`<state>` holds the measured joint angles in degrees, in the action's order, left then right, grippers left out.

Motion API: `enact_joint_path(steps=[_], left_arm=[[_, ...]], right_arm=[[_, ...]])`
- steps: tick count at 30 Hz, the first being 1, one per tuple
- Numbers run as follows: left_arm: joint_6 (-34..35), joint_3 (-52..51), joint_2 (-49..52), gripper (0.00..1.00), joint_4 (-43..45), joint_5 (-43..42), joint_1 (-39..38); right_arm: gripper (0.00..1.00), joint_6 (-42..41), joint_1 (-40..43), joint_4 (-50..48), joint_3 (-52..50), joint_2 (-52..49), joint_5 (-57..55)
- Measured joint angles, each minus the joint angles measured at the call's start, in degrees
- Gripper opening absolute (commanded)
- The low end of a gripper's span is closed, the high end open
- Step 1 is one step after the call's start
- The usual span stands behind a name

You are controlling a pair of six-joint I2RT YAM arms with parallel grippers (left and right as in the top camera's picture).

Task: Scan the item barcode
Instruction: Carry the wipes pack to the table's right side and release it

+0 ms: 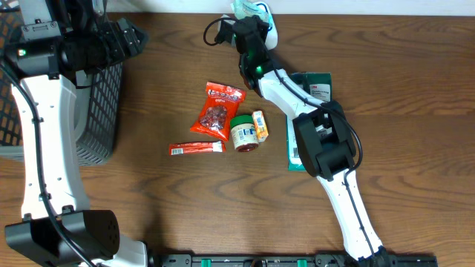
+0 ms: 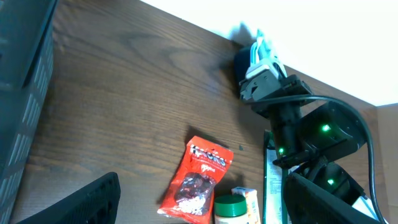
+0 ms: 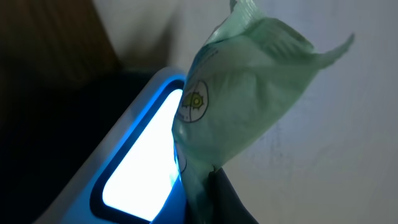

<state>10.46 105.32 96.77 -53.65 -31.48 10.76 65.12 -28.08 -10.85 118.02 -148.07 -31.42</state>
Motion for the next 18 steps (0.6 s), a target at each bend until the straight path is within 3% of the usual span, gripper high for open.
enact_joint_path(steps=[14,18], left_arm=[[0.00,0.00,0.00,0.84,0.00,0.00,0.00],[0.00,0.00,0.00,0.84,0.00,0.02,0.00]], right_arm=[[0.01,-8.76,0.04,-2.75,0.00,0.04,1.36],[0.01,-14.10,0.07,1.36,-0.02,2.14,1.62]])
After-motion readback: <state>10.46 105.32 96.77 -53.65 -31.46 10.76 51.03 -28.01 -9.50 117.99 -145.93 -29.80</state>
